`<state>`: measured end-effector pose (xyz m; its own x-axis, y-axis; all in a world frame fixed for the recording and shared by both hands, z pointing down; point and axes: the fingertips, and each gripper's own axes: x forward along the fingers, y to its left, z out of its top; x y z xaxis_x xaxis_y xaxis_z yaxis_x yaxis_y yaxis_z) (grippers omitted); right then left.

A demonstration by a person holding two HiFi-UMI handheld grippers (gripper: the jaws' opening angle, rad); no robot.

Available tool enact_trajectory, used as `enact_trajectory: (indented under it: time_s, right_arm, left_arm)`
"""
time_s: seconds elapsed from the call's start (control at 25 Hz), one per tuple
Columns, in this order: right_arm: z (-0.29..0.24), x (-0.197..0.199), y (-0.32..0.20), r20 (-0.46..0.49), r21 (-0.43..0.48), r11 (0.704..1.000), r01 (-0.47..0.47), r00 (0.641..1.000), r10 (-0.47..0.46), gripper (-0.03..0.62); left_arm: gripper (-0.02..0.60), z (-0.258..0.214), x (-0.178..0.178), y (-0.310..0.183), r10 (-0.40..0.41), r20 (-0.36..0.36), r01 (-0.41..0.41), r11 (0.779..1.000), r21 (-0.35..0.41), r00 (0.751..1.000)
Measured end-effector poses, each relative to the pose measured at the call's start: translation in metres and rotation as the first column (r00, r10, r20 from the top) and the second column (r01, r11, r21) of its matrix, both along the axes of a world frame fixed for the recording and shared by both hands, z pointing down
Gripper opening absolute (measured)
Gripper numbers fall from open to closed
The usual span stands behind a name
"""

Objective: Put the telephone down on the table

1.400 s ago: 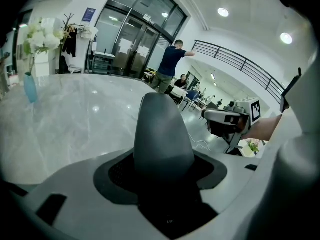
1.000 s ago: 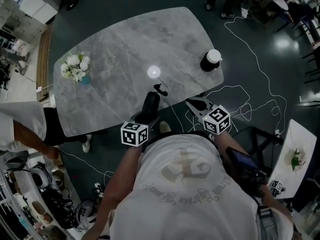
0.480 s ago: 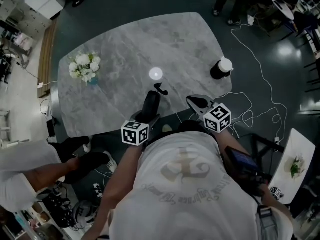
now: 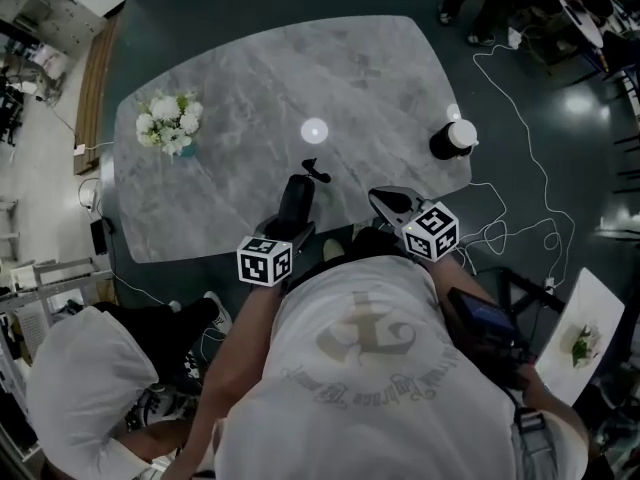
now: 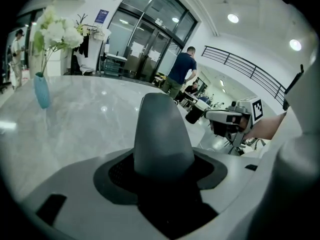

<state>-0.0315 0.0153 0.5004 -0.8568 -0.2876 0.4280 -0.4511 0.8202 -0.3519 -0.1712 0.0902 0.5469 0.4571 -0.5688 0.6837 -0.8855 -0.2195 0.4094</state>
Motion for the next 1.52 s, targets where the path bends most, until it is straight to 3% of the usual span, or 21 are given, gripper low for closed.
enact_trajectory:
  time_s: [0.92, 1.52]
  right_arm:
    - [0.012, -0.044, -0.091, 0.014, -0.024, 0.983, 0.180, 0.984, -0.180, 0.015]
    - [0.025, -0.059, -0.108, 0.038, -0.069, 0.972, 0.225, 0.974, -0.223, 0.015]
  left_arm:
    - [0.290, 0.008, -0.020, -0.056, -0.175, 0.022, 0.176, 0.984, -0.039, 0.984]
    - [0.290, 0.027, -0.010, -0.080, -0.183, 0.041, 0.186, 0.979, -0.085, 0.982]
